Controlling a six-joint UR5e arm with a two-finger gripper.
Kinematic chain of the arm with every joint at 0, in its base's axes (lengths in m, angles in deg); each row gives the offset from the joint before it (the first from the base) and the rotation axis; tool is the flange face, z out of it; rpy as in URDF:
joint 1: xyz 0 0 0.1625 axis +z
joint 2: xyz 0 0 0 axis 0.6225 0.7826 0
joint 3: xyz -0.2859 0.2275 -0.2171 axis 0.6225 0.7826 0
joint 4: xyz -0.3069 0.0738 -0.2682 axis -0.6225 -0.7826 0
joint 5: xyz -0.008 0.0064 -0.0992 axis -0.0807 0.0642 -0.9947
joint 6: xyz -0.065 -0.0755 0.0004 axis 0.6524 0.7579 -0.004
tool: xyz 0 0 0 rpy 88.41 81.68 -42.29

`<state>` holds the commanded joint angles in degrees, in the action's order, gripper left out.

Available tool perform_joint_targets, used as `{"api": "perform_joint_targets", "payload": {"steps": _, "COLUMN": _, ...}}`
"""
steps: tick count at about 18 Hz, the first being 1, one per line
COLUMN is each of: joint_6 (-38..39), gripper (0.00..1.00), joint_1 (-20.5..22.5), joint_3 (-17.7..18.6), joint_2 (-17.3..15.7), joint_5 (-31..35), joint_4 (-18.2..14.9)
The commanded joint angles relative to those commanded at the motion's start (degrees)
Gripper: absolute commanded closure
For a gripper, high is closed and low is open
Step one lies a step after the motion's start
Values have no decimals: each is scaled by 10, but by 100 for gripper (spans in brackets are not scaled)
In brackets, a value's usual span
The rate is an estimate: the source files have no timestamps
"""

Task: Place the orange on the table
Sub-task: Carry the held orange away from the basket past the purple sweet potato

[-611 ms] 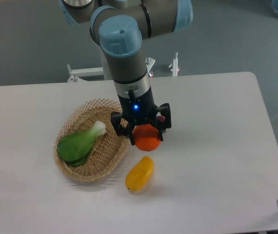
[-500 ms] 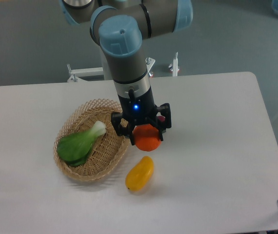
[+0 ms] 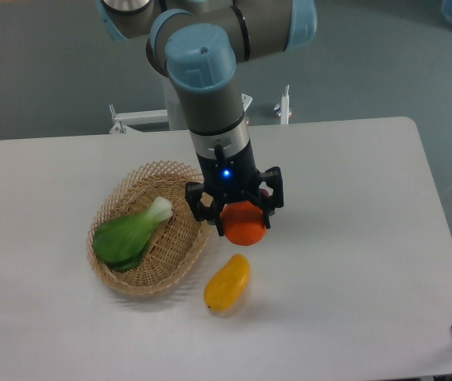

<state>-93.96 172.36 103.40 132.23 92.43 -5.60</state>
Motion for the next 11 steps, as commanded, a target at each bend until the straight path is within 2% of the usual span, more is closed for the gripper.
{"api": "perform_joint_targets", "payload": {"steps": 3, "joint_6": -17, "gripper": 24, "joint_1": 10, "joint_3": -1, "joint_2": 2, "joint_5": 0, "joint_4": 0}}
{"api": "perform_joint_targets", "payload": {"steps": 11, "joint_6": -130, "gripper": 24, "joint_1": 83, "joint_3": 13, "joint_2": 6, "joint_5": 0, "joint_4": -2}}
